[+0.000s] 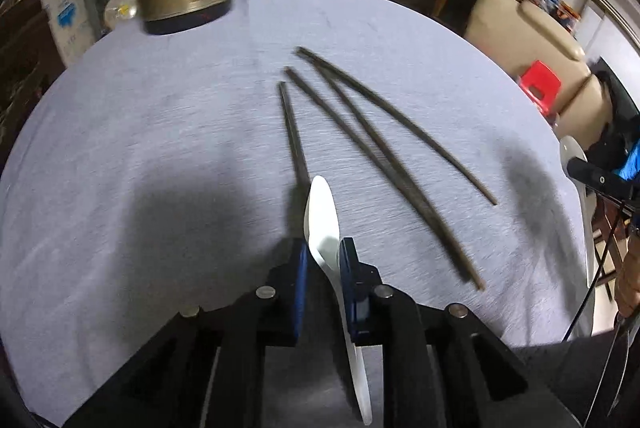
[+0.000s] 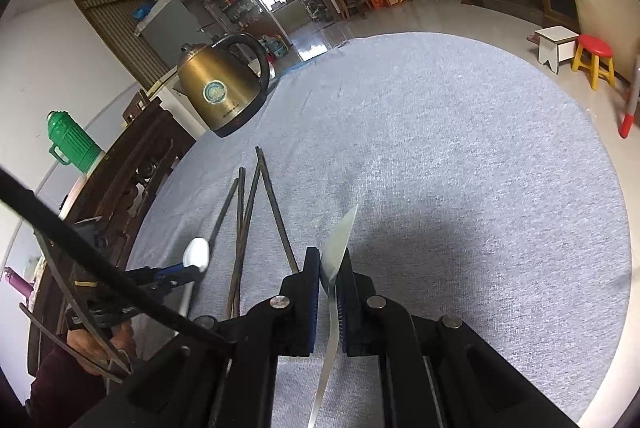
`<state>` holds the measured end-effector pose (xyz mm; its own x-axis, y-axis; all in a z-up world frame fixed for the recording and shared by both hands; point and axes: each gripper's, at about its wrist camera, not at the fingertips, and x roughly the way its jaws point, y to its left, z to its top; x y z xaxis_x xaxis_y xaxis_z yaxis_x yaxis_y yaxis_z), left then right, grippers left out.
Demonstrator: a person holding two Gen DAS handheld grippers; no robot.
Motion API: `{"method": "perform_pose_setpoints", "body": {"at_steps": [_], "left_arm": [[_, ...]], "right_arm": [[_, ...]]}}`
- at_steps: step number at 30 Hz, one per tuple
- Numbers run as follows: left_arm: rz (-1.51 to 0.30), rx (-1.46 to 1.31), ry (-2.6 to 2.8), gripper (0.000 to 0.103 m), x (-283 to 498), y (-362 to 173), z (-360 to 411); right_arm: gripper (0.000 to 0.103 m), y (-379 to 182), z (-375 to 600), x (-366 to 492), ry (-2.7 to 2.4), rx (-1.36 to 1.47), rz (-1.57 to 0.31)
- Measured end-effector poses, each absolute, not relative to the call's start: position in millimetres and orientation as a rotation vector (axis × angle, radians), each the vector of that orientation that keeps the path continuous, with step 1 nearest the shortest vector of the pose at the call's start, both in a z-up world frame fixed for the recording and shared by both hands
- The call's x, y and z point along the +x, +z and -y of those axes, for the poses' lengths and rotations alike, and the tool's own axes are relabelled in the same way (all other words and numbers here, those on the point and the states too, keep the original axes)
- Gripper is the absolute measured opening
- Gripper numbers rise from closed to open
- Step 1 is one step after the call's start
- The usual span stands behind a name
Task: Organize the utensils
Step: 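Carry both spoons over the grey cup and open both grippers to drop them in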
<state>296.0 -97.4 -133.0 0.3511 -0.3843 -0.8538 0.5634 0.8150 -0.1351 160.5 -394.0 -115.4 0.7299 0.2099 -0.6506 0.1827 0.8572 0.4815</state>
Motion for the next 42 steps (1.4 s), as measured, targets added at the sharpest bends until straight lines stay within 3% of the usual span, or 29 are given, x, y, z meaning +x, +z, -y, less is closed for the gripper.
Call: {"method": "perform_pose_setpoints", "body": {"at_steps": [4,8,9,16,17,23,31,42], "left_arm": [[-1.035,0.162,-0.599,0.018,298.9,-125.9,78.3],[-1.018,0.208,-0.581,0.044,296.6,-123.1,85.9],[-1.014,0.221,-0.578,0.045,297.2,-122.6,86.9],[-1.075,0.206,-0.538,0.044,312.4,-136.1,99.6],[-1.085,0.187,-0.526,0.03,315.0,-138.4,96.4],[-1.013,0.117,-0.501,0.031,308.7,-125.5,72.0],[-0.796,-0.067,-0.356,0.031,266.2,-74.1,10.5],[-0.526,-0.285,-0.244,0.031,131.0,-21.1,-55.5]], "right_arm": [[0.008,-118.4,388.0,163.8,0.032,0.559,-0.772],[0.008,-119.3,378.9,168.3,0.05,0.547,-0.782],[0.008,-119.7,377.3,169.4,0.053,0.543,-0.785],[0.008,-120.2,379.3,168.1,0.054,0.544,-0.785],[0.008,-119.4,380.6,166.9,0.053,0.543,-0.781],[0.008,-106.6,383.0,154.9,0.069,0.55,-0.734],[0.008,-68.7,367.5,106.7,0.169,0.591,-0.445],[0.009,-24.1,293.6,51.0,0.219,0.423,-0.124]]}}
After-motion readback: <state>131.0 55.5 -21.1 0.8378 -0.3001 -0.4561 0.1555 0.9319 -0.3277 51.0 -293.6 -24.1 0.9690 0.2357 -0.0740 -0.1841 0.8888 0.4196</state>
